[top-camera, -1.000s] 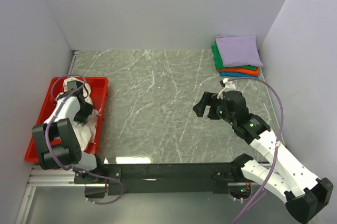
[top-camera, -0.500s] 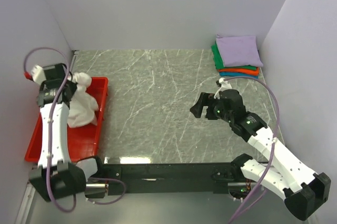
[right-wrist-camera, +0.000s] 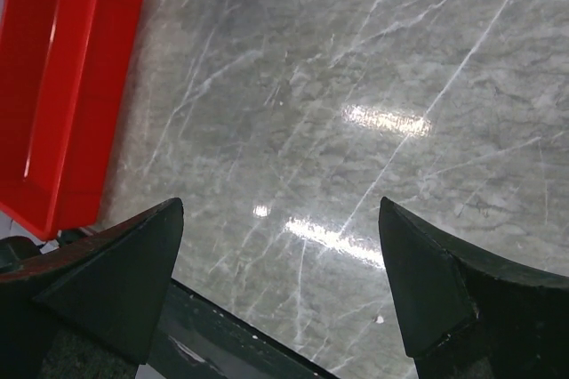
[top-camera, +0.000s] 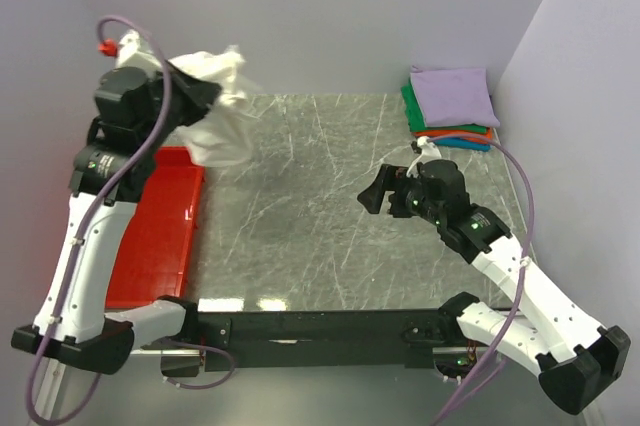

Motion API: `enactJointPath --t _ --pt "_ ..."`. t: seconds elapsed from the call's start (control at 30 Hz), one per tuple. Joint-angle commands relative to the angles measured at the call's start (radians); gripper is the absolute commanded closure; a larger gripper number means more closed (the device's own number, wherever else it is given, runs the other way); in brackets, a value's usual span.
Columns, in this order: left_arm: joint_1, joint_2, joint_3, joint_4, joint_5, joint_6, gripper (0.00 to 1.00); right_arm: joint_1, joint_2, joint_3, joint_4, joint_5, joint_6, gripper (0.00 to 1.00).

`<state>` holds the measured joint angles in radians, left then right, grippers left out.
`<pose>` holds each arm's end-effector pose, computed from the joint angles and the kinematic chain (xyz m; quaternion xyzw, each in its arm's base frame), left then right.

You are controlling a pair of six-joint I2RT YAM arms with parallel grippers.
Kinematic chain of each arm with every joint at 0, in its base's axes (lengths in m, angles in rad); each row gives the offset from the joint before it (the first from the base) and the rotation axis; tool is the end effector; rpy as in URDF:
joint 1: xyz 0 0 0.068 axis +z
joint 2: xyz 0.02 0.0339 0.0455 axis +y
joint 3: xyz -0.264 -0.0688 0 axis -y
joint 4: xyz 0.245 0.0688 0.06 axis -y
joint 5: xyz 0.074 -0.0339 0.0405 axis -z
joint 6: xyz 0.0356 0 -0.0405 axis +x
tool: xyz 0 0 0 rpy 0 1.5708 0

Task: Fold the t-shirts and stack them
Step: Move the tshirt to the center of the board, then flatten the tshirt out

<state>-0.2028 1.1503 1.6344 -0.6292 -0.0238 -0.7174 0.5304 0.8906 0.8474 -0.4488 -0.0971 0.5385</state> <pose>0.2055 -0.0414 0.5058 -0.2000 0.7296 -0.2823 0.5899 0.1689 0.1030 0.3164 -0.0215 0.8571 0.2971 0.4203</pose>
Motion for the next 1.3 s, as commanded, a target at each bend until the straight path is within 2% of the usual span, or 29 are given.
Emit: enactJointPath --t 0.0,0.07,0.1,0.13,0.17,0.2,0.3,0.33,0.47,0.7,0.8,0.9,1.07,1.27 --pt "-0.128 0.011 0.045 0.055 0.027 0.029 1.00 0.003 -0.027 0.042 0.018 0.020 0.006 0.04" --pt "-0.205 0.015 -0.020 0.088 0.027 0.019 0.99 0.005 -0.041 0.032 0.016 0.033 0.009 0.04" --pt "-0.227 0.015 -0.053 0.097 0.027 0.019 0.96 0.005 -0.045 0.021 0.015 0.037 0.009 0.04" --pt "-0.245 0.019 -0.121 0.105 0.027 0.015 0.87 0.003 -0.051 0.015 0.015 0.040 0.014 0.04" --pt "-0.268 0.026 -0.161 0.121 0.027 0.015 0.74 0.003 -0.055 0.009 0.013 0.048 0.017 0.04" --pt "-0.271 0.032 -0.200 0.126 0.039 0.012 0.47 0.005 -0.058 -0.004 0.013 0.050 0.017 0.04" --pt "-0.273 0.039 -0.394 0.166 0.082 -0.019 0.23 0.003 -0.070 -0.036 0.022 0.059 0.020 0.04" --pt "-0.271 0.022 -0.433 0.180 0.085 -0.040 0.21 0.003 -0.070 -0.045 0.027 0.060 0.023 0.04" --pt "-0.273 -0.001 -0.560 0.207 0.076 -0.074 0.22 0.005 -0.056 -0.100 0.074 0.054 0.043 0.04" --pt "-0.302 -0.006 -0.752 0.226 0.027 -0.132 0.35 0.003 0.028 -0.212 0.206 0.037 0.083 0.05" --pt "-0.348 0.009 -0.786 0.221 -0.016 -0.148 0.42 0.005 0.065 -0.250 0.242 0.034 0.116 0.09" --pt "-0.428 0.019 -0.817 0.226 -0.076 -0.172 0.46 0.005 0.067 -0.321 0.298 0.020 0.164 0.13" --pt "-0.556 0.081 -0.834 0.232 -0.163 -0.189 0.45 0.006 0.070 -0.429 0.401 -0.010 0.225 0.20" --pt "-0.679 0.221 -0.759 0.220 -0.257 -0.159 0.43 0.017 0.131 -0.487 0.472 -0.007 0.256 0.24"
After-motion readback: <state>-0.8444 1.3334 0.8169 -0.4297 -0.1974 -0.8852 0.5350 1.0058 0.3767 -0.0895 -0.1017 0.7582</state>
